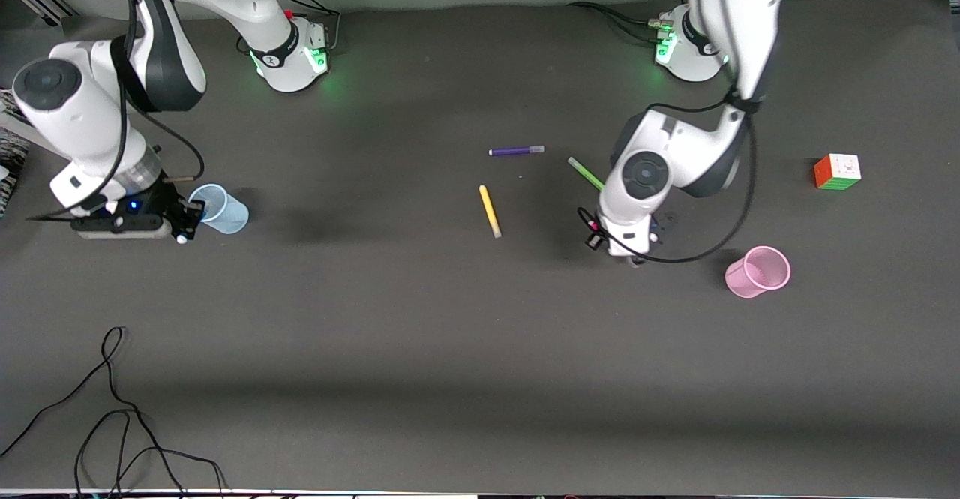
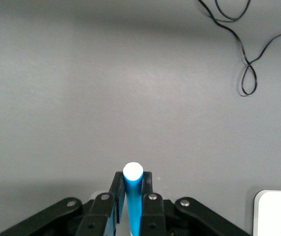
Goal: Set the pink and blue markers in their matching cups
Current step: 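Carry the blue marker to the blue cup while the left carries pink, then drop the blue marker into the blue cup while the left drops pink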
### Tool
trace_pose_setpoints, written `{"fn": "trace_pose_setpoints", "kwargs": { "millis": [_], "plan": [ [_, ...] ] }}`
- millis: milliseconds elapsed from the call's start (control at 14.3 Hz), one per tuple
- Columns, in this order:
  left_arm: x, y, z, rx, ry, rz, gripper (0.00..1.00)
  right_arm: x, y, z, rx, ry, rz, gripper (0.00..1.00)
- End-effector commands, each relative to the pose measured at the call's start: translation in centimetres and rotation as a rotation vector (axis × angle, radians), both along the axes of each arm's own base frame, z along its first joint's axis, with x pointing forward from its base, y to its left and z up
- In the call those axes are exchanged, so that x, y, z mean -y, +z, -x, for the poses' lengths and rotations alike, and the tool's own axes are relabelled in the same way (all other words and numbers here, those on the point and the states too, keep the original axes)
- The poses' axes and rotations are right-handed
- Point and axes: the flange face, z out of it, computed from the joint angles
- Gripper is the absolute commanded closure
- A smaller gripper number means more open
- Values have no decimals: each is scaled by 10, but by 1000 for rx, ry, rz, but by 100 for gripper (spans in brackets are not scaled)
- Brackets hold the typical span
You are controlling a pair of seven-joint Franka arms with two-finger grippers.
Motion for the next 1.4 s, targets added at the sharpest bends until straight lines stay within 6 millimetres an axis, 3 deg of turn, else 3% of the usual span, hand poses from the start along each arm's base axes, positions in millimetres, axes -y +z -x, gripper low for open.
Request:
{"fn": "trace_pose_setpoints", "kwargs": {
  "millis": [0, 279, 488, 628, 698, 767, 837, 907, 1116, 1326],
  "plan": [
    [-51, 84, -27, -53, -109, 18, 97, 21, -31, 39, 81, 59, -16, 100],
    [-155, 150, -25, -130, -360, 96, 97, 37, -72, 59, 112, 42, -49, 100],
    [-231, 177, -31, -180, -598, 186, 97, 42, -92, 66, 113, 36, -56, 100],
    [-269, 180, -34, -164, -706, 227, 97, 50, -99, 68, 100, 26, -47, 100],
    [-281, 173, -36, -168, -747, 242, 97, 55, -101, 69, 98, 24, -41, 100],
    [-285, 160, -38, -193, -791, 254, 97, 59, -106, 70, 87, 15, -37, 74],
    [-290, 148, -40, -229, -820, 243, 97, 62, -110, 70, 81, 5, -35, 19],
    [-297, 135, -41, -258, -815, 248, 97, 63, -112, 70, 76, -1, -33, 0],
    [-297, 99, -61, -310, -816, 251, 97, 64, -110, 68, 67, -8, -29, 0],
    [-298, 57, -84, -366, -820, 252, 97, 69, -96, 55, 31, -22, -3, 0]
  ]
}}
